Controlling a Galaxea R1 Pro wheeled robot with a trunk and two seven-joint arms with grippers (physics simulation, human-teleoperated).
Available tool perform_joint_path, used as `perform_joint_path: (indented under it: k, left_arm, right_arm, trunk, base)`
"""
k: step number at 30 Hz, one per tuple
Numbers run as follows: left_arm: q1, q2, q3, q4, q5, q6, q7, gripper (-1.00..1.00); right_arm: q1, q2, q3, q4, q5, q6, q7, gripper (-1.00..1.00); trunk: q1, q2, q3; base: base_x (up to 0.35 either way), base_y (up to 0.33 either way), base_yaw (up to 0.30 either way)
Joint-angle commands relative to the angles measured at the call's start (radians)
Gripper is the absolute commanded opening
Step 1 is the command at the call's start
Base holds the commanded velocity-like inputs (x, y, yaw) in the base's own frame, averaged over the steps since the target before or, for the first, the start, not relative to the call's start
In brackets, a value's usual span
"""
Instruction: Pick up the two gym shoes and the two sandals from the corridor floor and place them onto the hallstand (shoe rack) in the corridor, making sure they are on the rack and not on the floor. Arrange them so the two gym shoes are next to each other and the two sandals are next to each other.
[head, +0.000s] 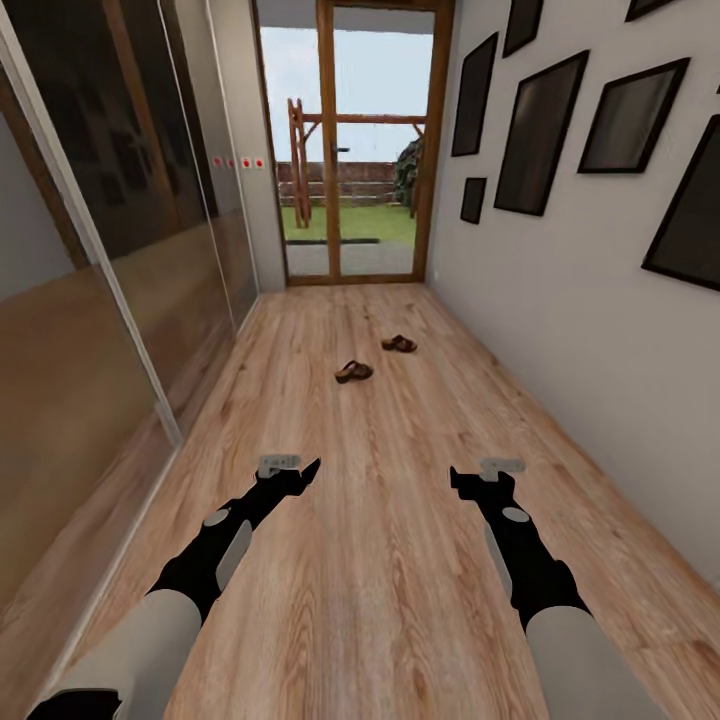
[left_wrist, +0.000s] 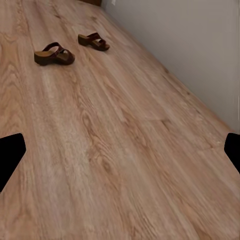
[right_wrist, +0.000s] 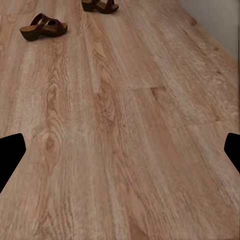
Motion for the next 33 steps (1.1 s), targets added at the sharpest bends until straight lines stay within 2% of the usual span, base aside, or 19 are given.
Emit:
perform_joint_path:
  k: [1,25,33]
  left_arm:
    - [0.0,0.0,0.003,0.001,0.006,0.0,-0.006,1.0]
    - [0.0,0.0,0.004,0.001,0.006,0.0,-0.006,1.0]
    - [0.0,0.001,0.004,0.001,0.006,0.0,-0.006,1.0]
  right_arm:
    - [-0.001,0.001,-0.003,-0.002,0.01,0.005,0.0,1.0]
    - [-0.001,0.001,-0.003,-0.002,0.01,0.005,0.0,1.0]
    - [-0.001,0.001,-0.004,0.0,0.01,0.004,0.0,1.0]
  trunk:
    - [0.0,0.0,-0.001]
    - [0.0,0.0,-0.001]
    - [0.0,0.0,-0.001]
  base:
    - [0.347,0.09,-0.223]
    - [0.347,0.078,-0.271]
    - [0.347,0.073,-0.068]
